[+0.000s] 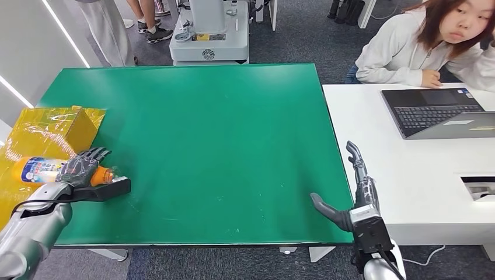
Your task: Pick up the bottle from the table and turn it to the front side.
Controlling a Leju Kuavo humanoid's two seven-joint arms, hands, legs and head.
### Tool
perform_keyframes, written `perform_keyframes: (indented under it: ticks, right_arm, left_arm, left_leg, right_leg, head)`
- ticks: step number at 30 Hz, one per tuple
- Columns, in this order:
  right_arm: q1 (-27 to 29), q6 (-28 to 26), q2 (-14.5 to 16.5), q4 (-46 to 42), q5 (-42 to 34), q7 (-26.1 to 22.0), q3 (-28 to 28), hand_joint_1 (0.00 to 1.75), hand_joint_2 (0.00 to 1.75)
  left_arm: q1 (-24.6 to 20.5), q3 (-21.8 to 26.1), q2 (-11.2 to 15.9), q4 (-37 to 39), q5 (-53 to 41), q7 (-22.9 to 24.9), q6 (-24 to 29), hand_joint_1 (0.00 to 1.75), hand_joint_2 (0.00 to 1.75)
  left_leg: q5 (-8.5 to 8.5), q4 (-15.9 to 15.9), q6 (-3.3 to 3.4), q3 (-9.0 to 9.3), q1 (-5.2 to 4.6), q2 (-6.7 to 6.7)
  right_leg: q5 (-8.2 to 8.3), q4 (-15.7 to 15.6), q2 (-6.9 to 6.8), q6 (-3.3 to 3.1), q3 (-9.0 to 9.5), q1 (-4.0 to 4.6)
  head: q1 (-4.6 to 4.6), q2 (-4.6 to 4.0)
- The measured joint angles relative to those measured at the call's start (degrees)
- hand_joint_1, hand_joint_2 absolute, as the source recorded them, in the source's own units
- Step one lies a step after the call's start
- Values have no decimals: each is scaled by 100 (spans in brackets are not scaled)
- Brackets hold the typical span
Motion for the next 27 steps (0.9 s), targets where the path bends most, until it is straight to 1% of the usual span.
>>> perform_keyframes:
  ticks: [4, 7, 9, 12, 14, 16, 18, 21, 24, 27]
  right_arm:
    - [-2, 15, 0, 2, -7, 6, 4, 0, 175]
    - [11, 7, 0, 2, -10, 12, 4, 0, 175]
    - [29, 1, 0, 2, -12, 14, 3, 0, 175]
    - [71, -1, 0, 1, -16, 14, 3, 0, 175]
    - [112, -3, 0, -1, -25, 13, 3, 0, 175]
    - [158, -8, 0, -3, -37, 12, 3, 0, 175]
    - [185, -12, 0, -4, -51, 12, 3, 0, 175]
    - [189, -14, 0, -3, -90, 27, 3, 0, 175]
    - [158, -16, 0, 0, -143, 81, 3, 0, 175]
    - [130, -26, 0, 4, -177, 118, 2, 0, 175]
  left_arm:
    - [66, 86, -18, 0, 133, -79, 134, 0, 175]
    - [159, 248, -66, -1, 441, -322, 285, 0, 175]
    - [242, 418, -132, -2, 803, -641, 371, 0, 175]
    - [426, 755, -295, -35, 1493, -1252, 549, 0, 175]
    - [581, 993, -457, -119, 1961, -1558, 764, 0, 175]
    - [723, 1256, -646, -262, 2425, -1741, 989, 0, 175]
    - [836, 1501, -818, -441, 2785, -1790, 1153, 0, 175]
    - [945, 1764, -1003, -712, 3009, -1685, 1535, 0, 175]
    - [1010, 1901, -1116, -979, 3055, -1527, 2131, 0, 175]
    - [1078, 1975, -1181, -1197, 3048, -1400, 2420, 0, 175]
  left_leg:
    - [0, 0, 0, 2, 0, 0]
    - [0, 0, 0, 3, -1, 0]
    - [0, 1, 0, 3, -1, -2]
    - [0, 1, 0, 3, -2, -1]
    - [0, 2, 0, 2, -2, 0]
    - [0, 3, 0, 1, -3, -1]
    - [-1, 3, 0, -1, -3, -1]
    - [-1, 3, 0, -1, -2, 0]
    - [0, 2, 0, -1, -1, -2]
    - [0, 2, 0, -1, -1, -2]
  right_leg:
    - [0, 0, 0, 0, 1, 0]
    - [0, 0, -1, 0, 0, -1]
    - [0, 0, -2, 0, 0, -1]
    - [0, -1, -1, 0, -2, -1]
    - [0, -2, 0, 0, -3, -1]
    - [0, -4, -1, 0, -3, -2]
    - [0, -4, -2, 0, -4, -2]
    - [0, -4, 0, 0, -4, -1]
    - [0, -4, -2, 0, -4, -1]
    - [0, -3, -2, 0, -3, 0]
  head:
    - [-1, 0]
    - [-1, 0]
    - [0, 0]
    - [0, 0]
    - [-1, 0]
    - [0, 0]
    - [0, 0]
    - [-1, 0]
    - [-1, 0]
    - [-1, 0]
